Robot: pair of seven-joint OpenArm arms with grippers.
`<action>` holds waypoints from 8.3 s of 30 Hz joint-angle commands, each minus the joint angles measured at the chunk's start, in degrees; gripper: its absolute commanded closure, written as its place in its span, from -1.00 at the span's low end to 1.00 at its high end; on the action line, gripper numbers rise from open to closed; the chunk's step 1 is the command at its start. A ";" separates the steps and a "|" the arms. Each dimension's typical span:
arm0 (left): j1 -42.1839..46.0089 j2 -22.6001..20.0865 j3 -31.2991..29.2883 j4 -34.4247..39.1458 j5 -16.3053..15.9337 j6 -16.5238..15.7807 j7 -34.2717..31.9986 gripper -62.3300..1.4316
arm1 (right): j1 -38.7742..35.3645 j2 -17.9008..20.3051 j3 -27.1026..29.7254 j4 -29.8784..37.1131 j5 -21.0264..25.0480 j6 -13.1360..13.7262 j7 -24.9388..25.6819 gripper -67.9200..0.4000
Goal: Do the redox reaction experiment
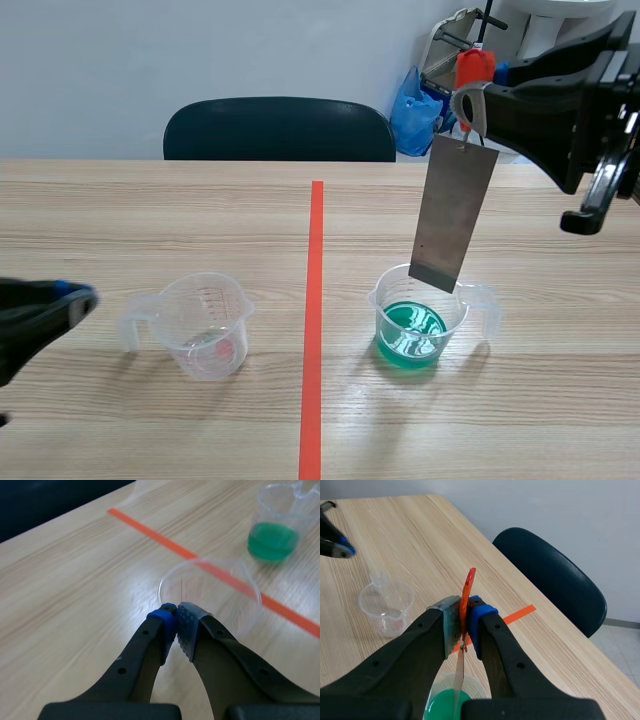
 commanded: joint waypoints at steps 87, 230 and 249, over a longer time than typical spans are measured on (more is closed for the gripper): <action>54.38 23.17 -36.44 0.52 9.92 6.97 -37.31 -1.00 | 0.70 0.28 0.81 0.94 0.76 -0.02 1.27 0.97; 54.38 23.12 -36.44 0.52 10.34 8.28 -37.31 -1.00 | 9.09 -15.41 -10.10 -24.37 -25.92 5.14 14.93 0.97; 54.38 23.12 -36.44 0.52 10.34 8.28 -37.33 -1.00 | 9.09 -15.41 -10.10 -24.37 -25.92 5.14 14.93 0.97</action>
